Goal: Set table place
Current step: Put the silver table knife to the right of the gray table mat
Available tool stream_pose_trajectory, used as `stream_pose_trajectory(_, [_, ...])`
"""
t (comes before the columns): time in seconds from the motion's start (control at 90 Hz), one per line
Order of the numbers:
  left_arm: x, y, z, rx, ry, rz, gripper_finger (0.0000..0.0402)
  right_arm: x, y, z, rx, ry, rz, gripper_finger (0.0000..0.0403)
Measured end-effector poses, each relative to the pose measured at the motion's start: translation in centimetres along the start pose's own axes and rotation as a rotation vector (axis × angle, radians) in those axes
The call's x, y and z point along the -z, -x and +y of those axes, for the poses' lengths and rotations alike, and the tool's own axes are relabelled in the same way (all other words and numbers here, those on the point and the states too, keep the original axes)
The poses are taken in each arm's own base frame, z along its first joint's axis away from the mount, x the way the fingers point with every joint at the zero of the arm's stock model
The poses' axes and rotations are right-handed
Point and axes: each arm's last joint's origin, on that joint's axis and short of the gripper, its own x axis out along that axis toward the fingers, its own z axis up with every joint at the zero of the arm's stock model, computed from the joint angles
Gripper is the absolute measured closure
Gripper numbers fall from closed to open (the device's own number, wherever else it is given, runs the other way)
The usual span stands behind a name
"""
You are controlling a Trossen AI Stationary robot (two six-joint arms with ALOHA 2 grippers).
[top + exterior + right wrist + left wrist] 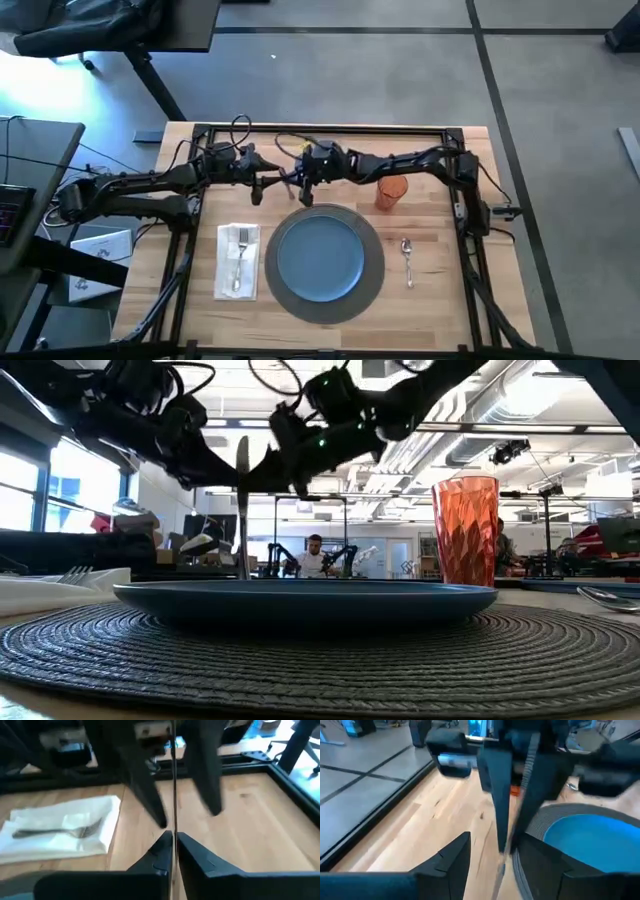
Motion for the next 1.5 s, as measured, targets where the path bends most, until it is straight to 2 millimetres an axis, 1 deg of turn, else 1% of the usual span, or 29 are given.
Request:
stream_pose_trajectory(0.233, [0.1, -0.3, 0.1, 0.001, -0.002, 0.005, 0.0254, 1.6, -1.3, -0.2, 0.009, 0.001, 0.02, 0.031])
stream_pose_trajectory(0.322, [0.1, -0.3, 0.1, 0.0, 0.0, 0.002, 0.0254, 1.8, -1.4, -0.3, 0.018, 0.014, 0.025, 0.0296])
stream_pose_trajectory(0.4, [0.0, -0.3, 0.1, 0.0, -0.001, -0.007, 0.0255, 2.0, -1.7, -0.3, 0.019, 0.025, 0.014, 0.0294])
stream_pose_trajectory(0.467, [0.0, -0.3, 0.1, 0.0, -0.003, -0.012, 0.026, 2.4, -2.0, -0.3, 0.017, 0.026, 0.013, 0.0296])
stream_pose_trajectory(0.533, [0.0, -0.3, 0.1, 0.0, -0.005, -0.009, 0.0275, 2.7, -2.1, -0.3, 0.017, 0.024, 0.023, 0.0298])
stream_pose_trajectory(0.778, [0.2, -0.3, 0.0, 0.009, -0.012, 0.019, 0.0366, 3.2, -2.5, -0.3, 0.015, 0.019, 0.03, 0.0299])
stream_pose_trajectory(1.0, [0.2, -0.3, 0.0, 0.005, -0.014, 0.018, 0.0365, 3.9, -2.9, -0.4, 0.058, 0.024, 0.055, 0.0299])
stream_pose_trajectory(1.256, [0.2, -0.3, 0.0, 0.005, -0.013, 0.017, 0.0365, 4.0, -2.9, -0.4, 0.058, 0.05, 0.06, 0.0307])
stream_pose_trajectory(1.356, [0.2, -0.3, 0.0, 0.003, -0.012, 0.014, 0.0365, 4.0, -2.9, -0.4, 0.057, 0.055, 0.068, 0.0328])
stream_pose_trajectory(1.456, [0.2, -0.3, 0.1, 0.0, 0.003, 0.012, 0.0365, 4.2, -2.9, -0.4, 0.057, 0.058, 0.079, 0.0373])
stream_pose_trajectory(1.5, [0.1, -0.3, 0.1, -0.002, 0.011, 0.005, 0.0361, 4.1, -2.9, -0.4, 0.058, 0.061, 0.078, 0.0386])
